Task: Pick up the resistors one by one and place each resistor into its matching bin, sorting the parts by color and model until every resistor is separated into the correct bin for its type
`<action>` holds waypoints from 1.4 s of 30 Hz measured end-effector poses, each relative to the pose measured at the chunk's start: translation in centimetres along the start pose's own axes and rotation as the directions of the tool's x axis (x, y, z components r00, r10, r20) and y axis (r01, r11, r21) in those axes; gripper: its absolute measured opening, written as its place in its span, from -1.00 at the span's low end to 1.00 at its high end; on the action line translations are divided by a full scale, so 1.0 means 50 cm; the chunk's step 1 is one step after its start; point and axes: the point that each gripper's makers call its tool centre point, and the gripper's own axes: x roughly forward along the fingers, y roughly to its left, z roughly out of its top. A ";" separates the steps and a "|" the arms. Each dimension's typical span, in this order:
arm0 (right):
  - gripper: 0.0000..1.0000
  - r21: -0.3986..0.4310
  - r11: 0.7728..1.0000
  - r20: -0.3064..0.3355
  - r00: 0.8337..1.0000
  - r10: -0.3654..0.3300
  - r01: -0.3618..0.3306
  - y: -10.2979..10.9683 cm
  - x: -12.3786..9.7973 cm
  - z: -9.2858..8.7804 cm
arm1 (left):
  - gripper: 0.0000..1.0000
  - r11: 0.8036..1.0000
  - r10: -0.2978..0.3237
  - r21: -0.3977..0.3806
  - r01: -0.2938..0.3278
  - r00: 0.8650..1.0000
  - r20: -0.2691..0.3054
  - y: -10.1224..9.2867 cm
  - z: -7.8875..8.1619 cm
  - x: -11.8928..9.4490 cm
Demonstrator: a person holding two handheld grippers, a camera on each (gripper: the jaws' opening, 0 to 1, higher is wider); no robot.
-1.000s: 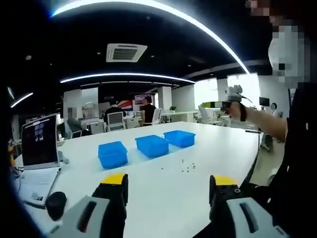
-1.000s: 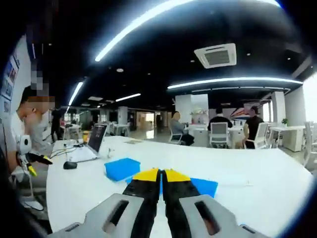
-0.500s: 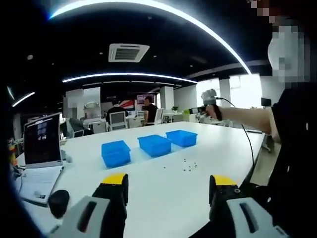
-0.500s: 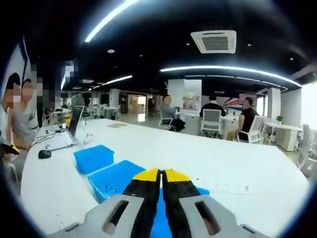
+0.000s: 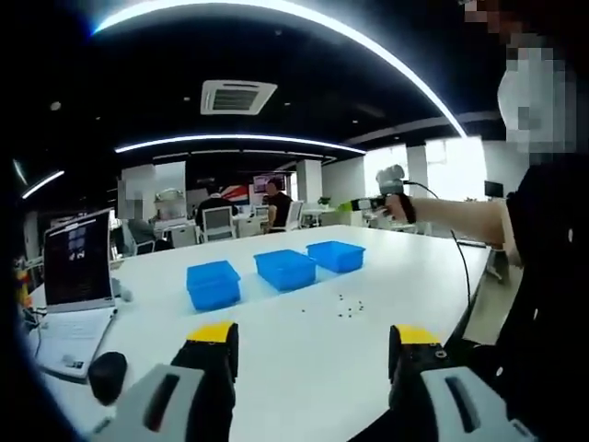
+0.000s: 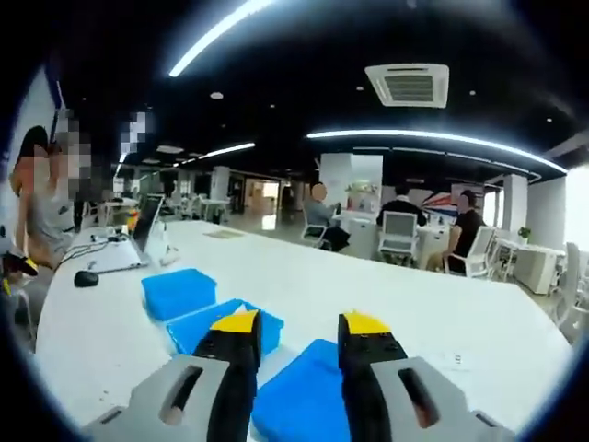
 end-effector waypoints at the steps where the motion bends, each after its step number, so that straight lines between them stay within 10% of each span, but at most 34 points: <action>1: -0.30 0.001 1.000 0.006 1.000 0.008 -0.008 0.009 -0.014 0.002 | 0.35 1.000 -0.001 0.000 0.001 1.000 0.001 -0.001 0.000 0.001; 13: -0.24 -0.016 0.992 0.076 0.989 0.127 -0.126 0.150 -0.269 -0.026 | 0.34 0.999 -0.035 0.012 0.035 0.999 -0.004 -0.011 -0.001 0.018; 25: -0.24 0.050 0.999 0.120 0.993 0.012 -0.018 0.179 -0.466 -0.052 | 0.35 0.998 -0.064 0.029 0.064 0.998 -0.016 -0.019 0.008 0.040; 34: -0.24 0.015 1.000 0.058 0.998 0.022 -0.023 0.200 -0.476 -0.069 | 0.34 0.998 -0.062 0.027 0.063 0.998 -0.026 -0.018 0.000 0.039; 42: -0.24 -0.097 0.972 -0.046 0.977 0.208 -0.212 0.255 -0.409 -0.041 | 0.35 0.998 -0.057 0.022 0.058 0.997 -0.045 -0.011 -0.016 0.029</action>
